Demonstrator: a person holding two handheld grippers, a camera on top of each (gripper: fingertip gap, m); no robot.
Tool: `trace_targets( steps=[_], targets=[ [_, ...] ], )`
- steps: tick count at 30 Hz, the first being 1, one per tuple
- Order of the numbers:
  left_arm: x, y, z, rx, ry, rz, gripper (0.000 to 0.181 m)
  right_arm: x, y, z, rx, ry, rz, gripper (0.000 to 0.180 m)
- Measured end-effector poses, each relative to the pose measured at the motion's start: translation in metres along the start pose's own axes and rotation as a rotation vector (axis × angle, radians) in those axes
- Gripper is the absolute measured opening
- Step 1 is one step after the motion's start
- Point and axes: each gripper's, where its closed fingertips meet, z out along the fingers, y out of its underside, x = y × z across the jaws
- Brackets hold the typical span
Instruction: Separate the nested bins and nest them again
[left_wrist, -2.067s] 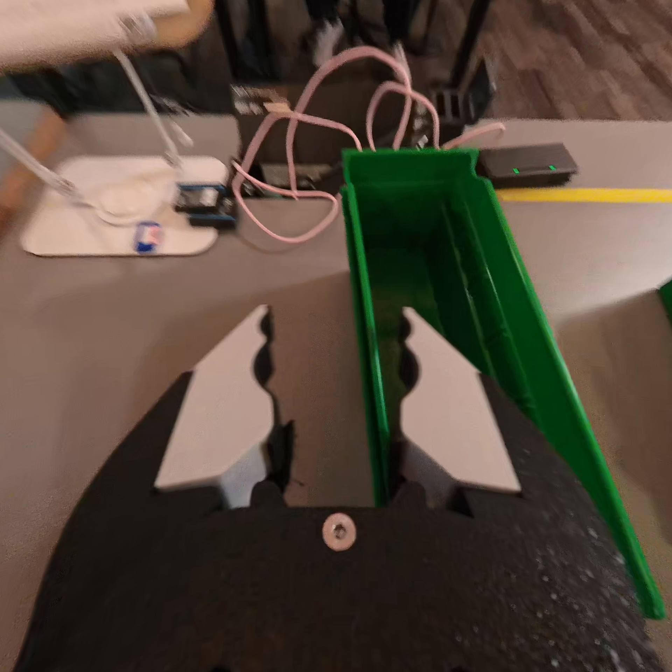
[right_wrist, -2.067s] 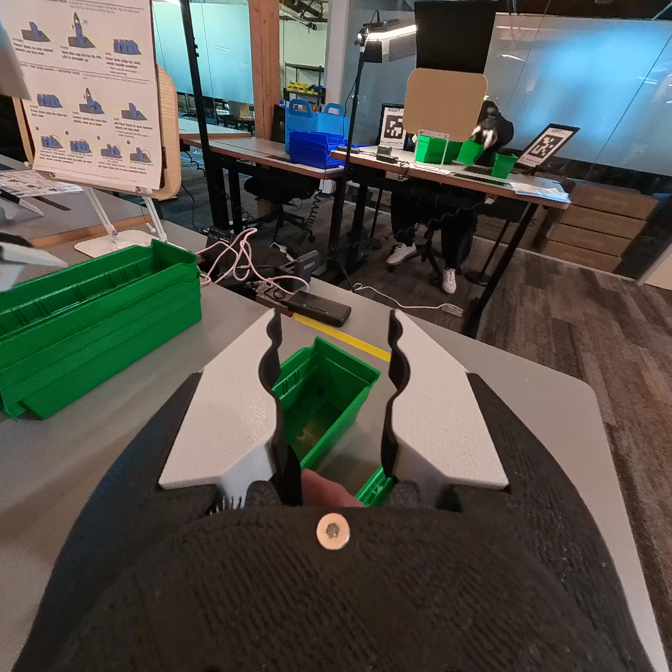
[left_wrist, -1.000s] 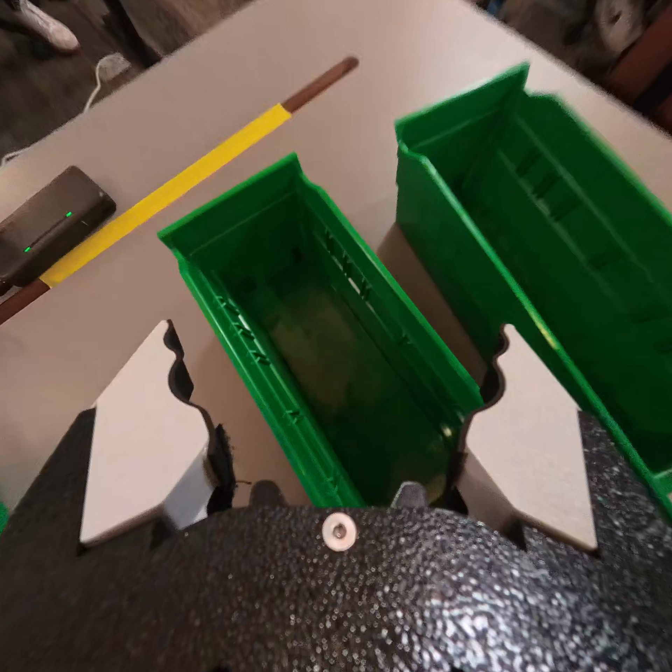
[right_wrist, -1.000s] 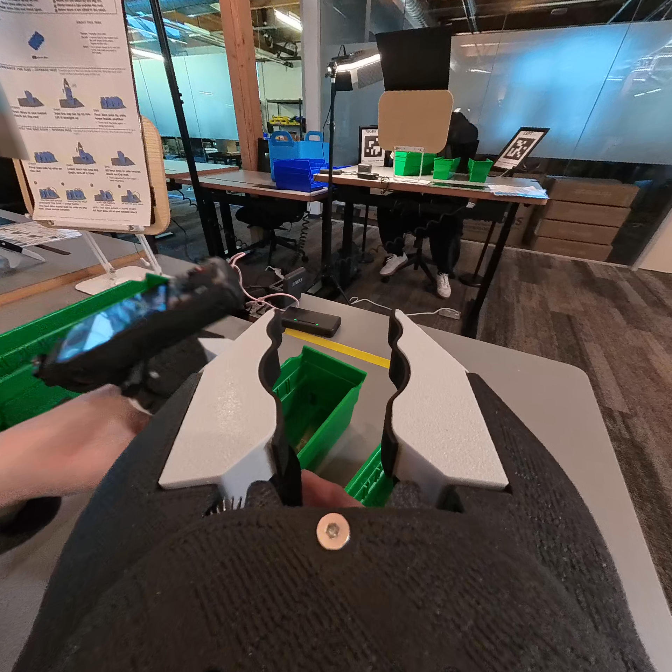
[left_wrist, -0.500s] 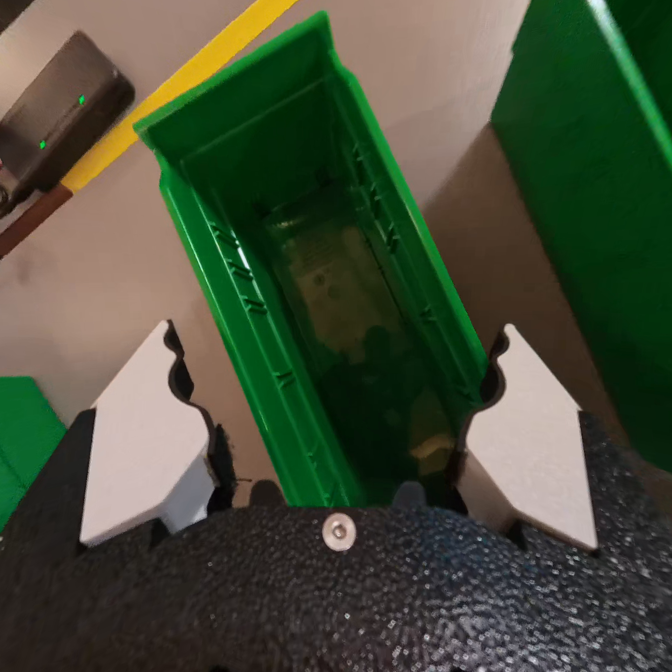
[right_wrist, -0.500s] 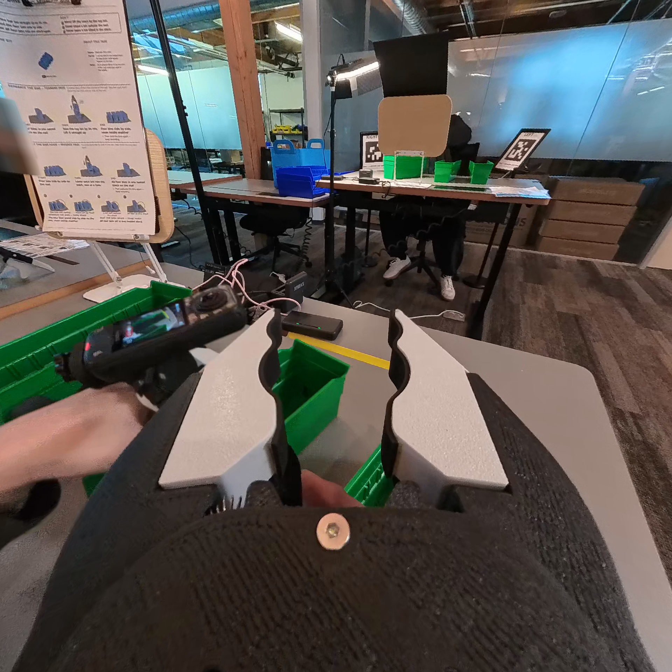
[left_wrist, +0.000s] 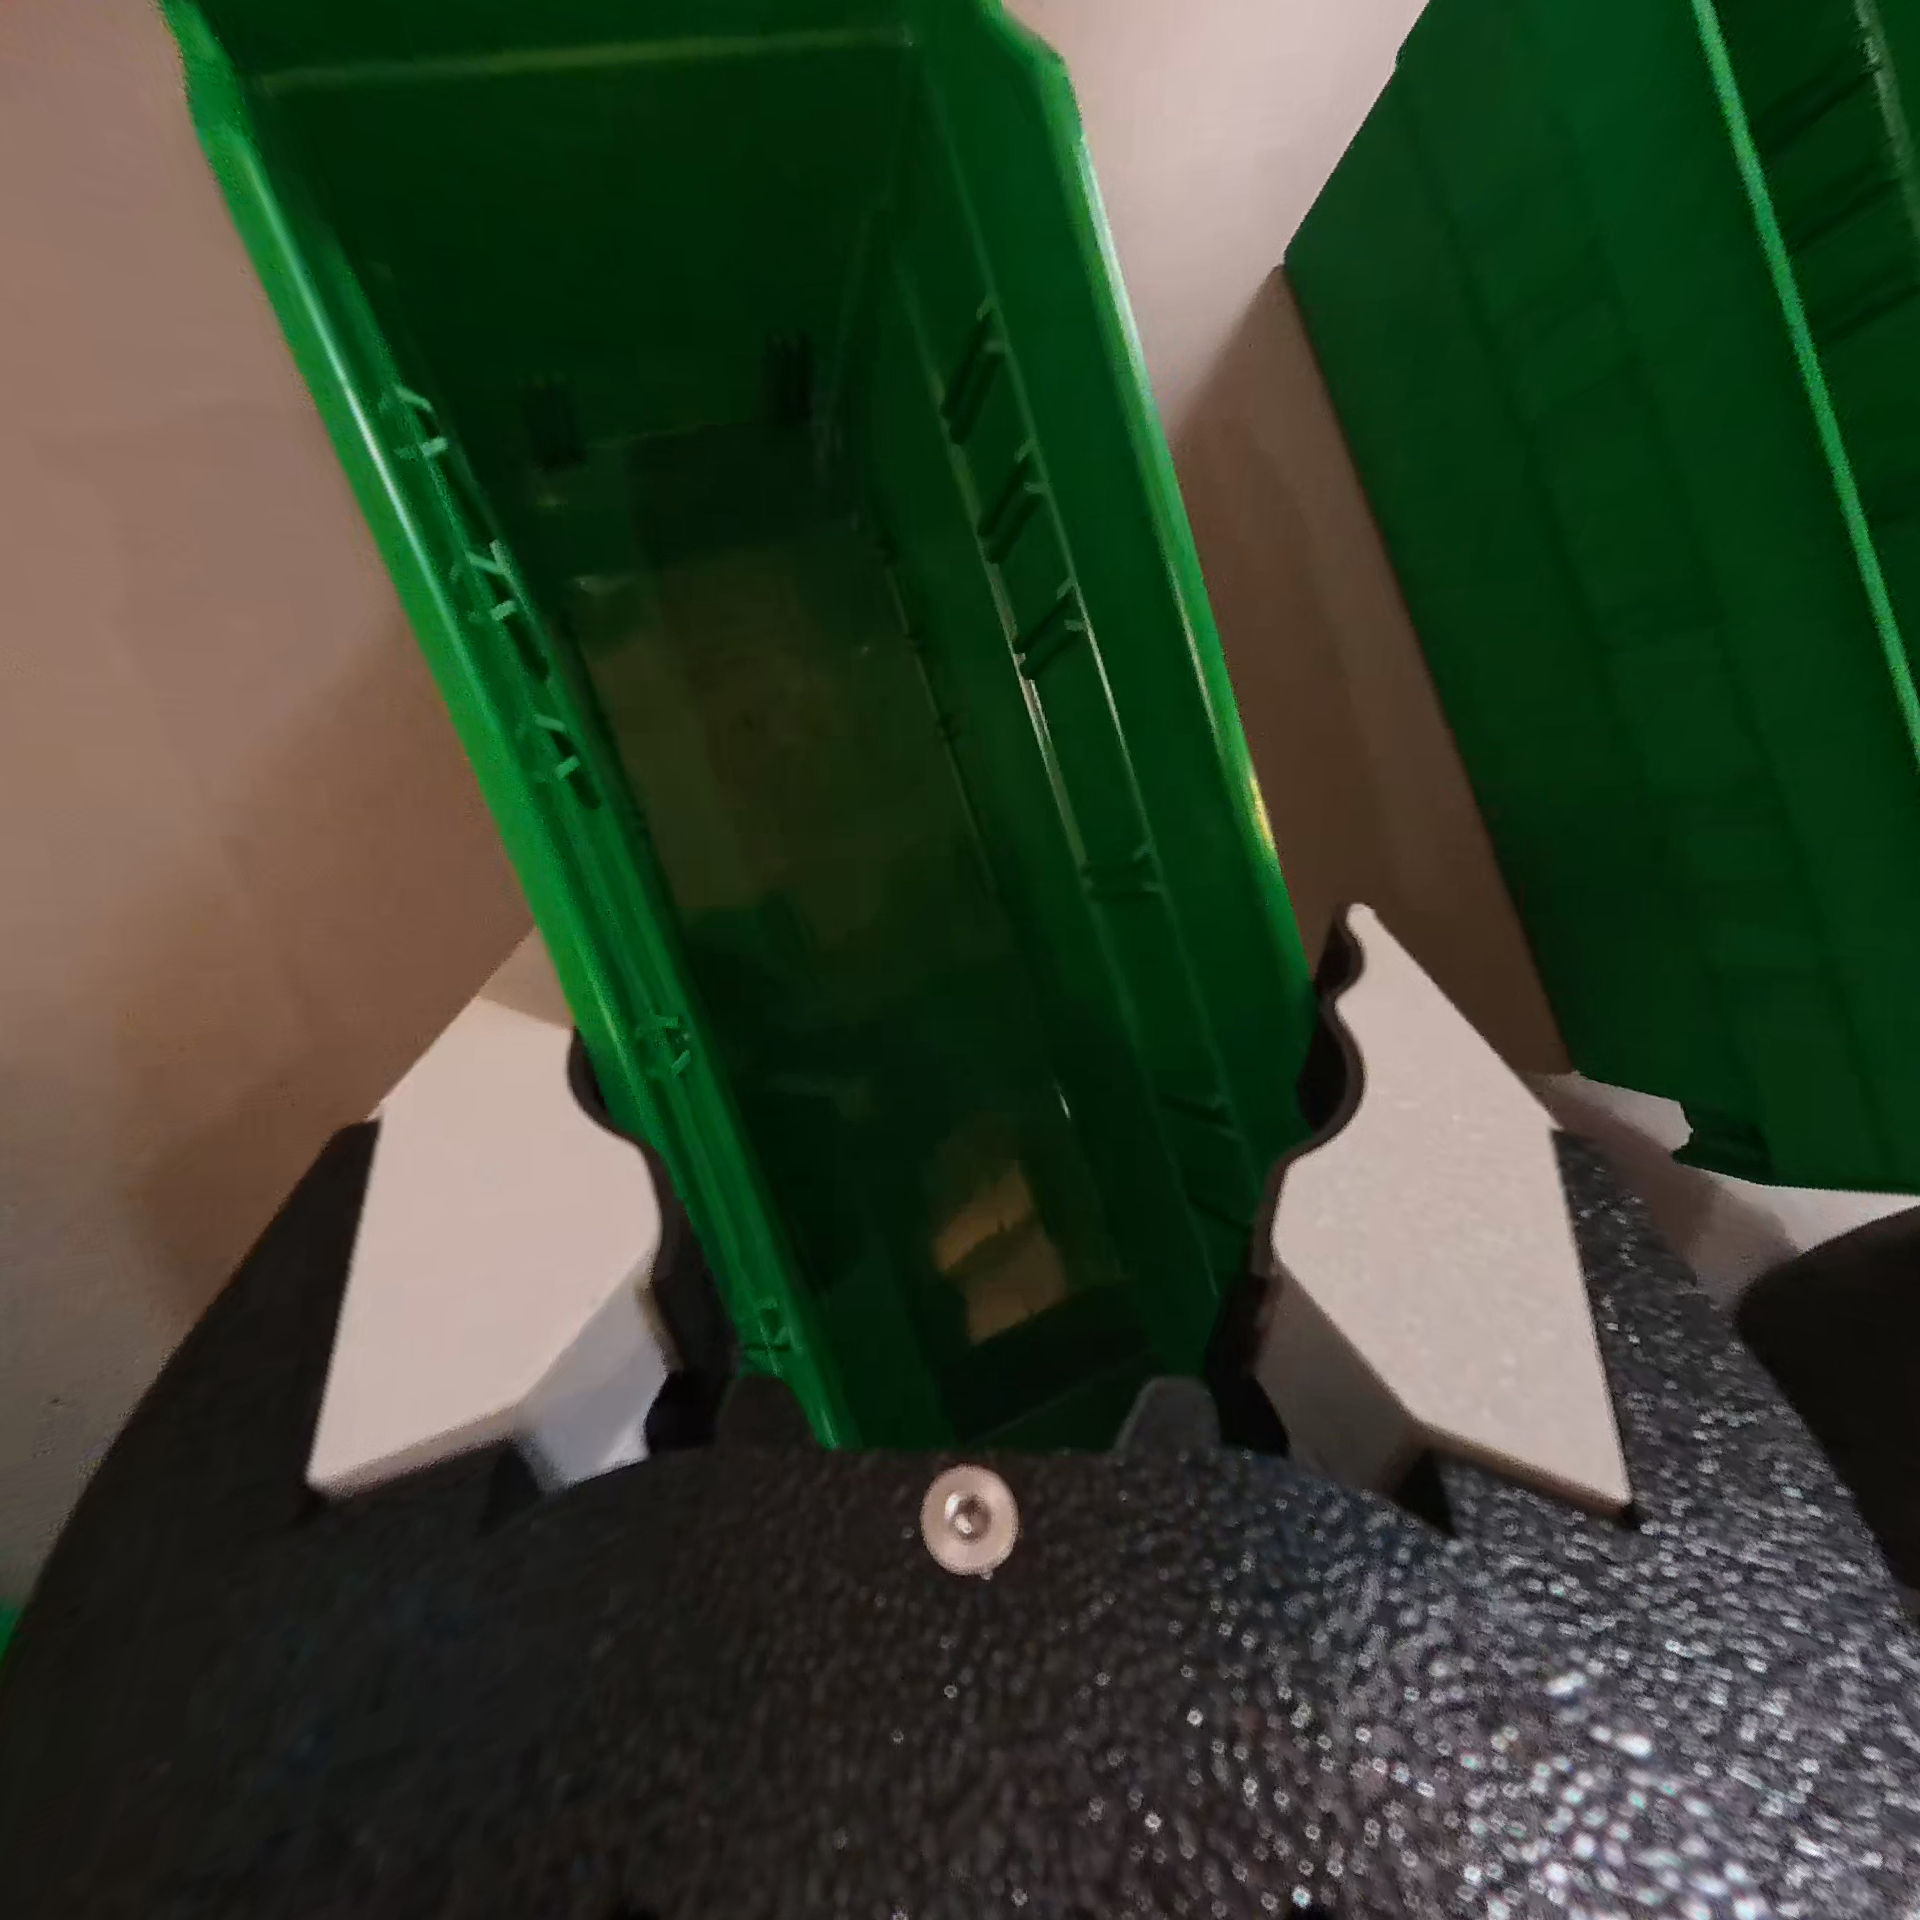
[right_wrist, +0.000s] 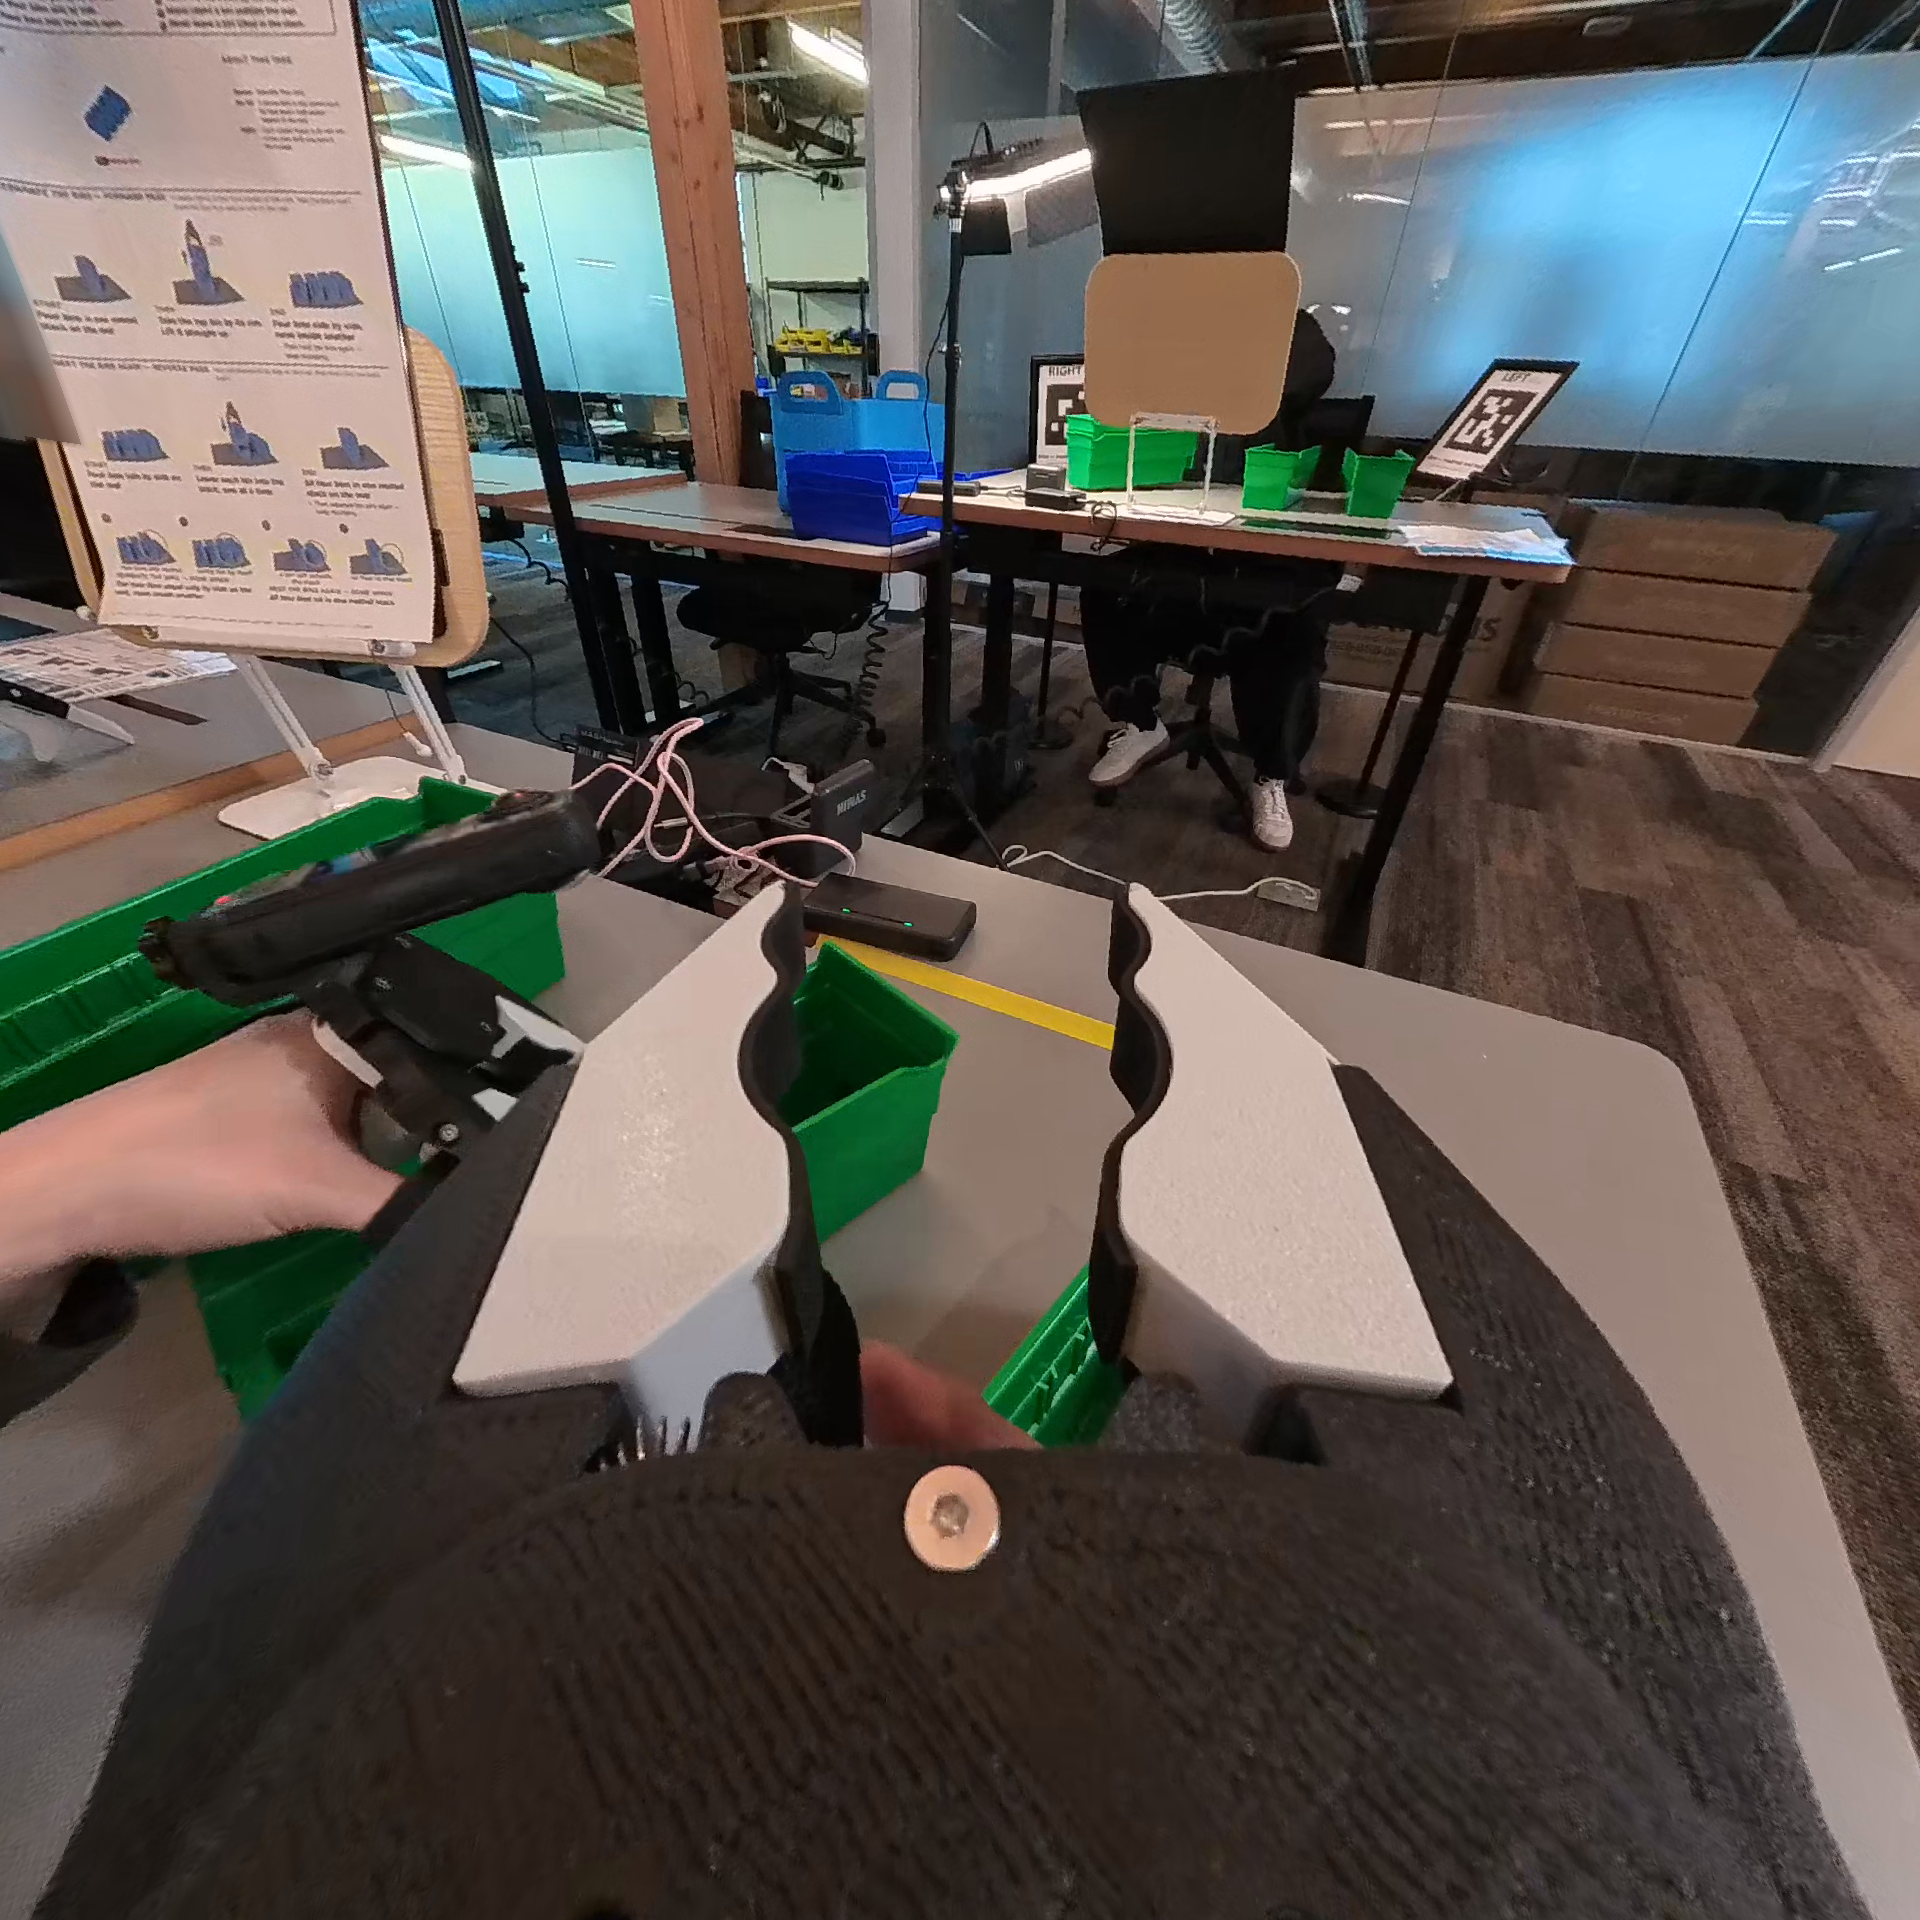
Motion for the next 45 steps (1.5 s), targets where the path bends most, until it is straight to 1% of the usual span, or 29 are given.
trace_targets(
  steps=[2, 6, 10, 13, 17, 20, 22, 26, 28, 30, 34, 39, 45],
  targets=[
    [-0.001, 0.001, -0.003, 0.012, -0.004, -0.01, 0.126, 0.0, 0.0, 0.0, 0.0, 0.001, -0.002, 0.058],
    [-0.008, -0.002, -0.01, 0.057, -0.025, -0.027, 0.122, 0.001, 0.0, 0.0, -0.001, 0.003, -0.001, 0.058],
    [-0.01, -0.013, -0.035, 0.163, -0.047, 0.018, 0.121, 0.001, 0.0, -0.001, -0.002, 0.004, -0.003, 0.058],
    [-0.007, -0.021, -0.076, 0.232, -0.013, 0.008, 0.121, 0.001, -0.001, -0.002, 0.004, 0.007, -0.003, 0.058],
    [-0.018, -0.031, -0.149, 0.342, -0.039, 0.027, 0.122, 0.002, 0.0, -0.002, 0.001, 0.006, 0.001, 0.058],
    [-0.044, -0.032, -0.204, 0.394, -0.099, 0.012, 0.123, 0.002, 0.0, -0.001, 0.002, 0.005, 0.002, 0.058],
    [-0.068, -0.027, -0.233, 0.39, -0.136, -0.022, 0.124, 0.001, -0.001, -0.002, 0.005, 0.002, 0.002, 0.058],
    [-0.119, -0.006, -0.267, 0.34, -0.177, -0.136, 0.123, 0.001, -0.002, -0.002, 0.01, 0.001, 0.001, 0.058],
    [-0.14, 0.006, -0.271, 0.309, -0.181, -0.193, 0.123, 0.001, -0.002, -0.002, 0.012, 0.001, 0.003, 0.058],
    [-0.153, 0.019, -0.267, 0.263, -0.169, -0.233, 0.123, 0.001, -0.002, -0.002, 0.011, 0.002, 0.005, 0.058],
    [-0.159, 0.037, -0.25, 0.186, -0.121, -0.277, 0.124, 0.001, 0.0, 0.0, 0.002, 0.002, 0.001, 0.058],
    [-0.166, 0.046, -0.232, 0.13, -0.106, -0.309, 0.124, -0.001, 0.0, 0.001, 0.0, 0.001, -0.004, 0.058],
    [-0.18, 0.048, -0.218, 0.092, -0.161, -0.321, 0.124, 0.0, 0.001, 0.001, -0.005, 0.002, -0.002, 0.058]
  ],
)
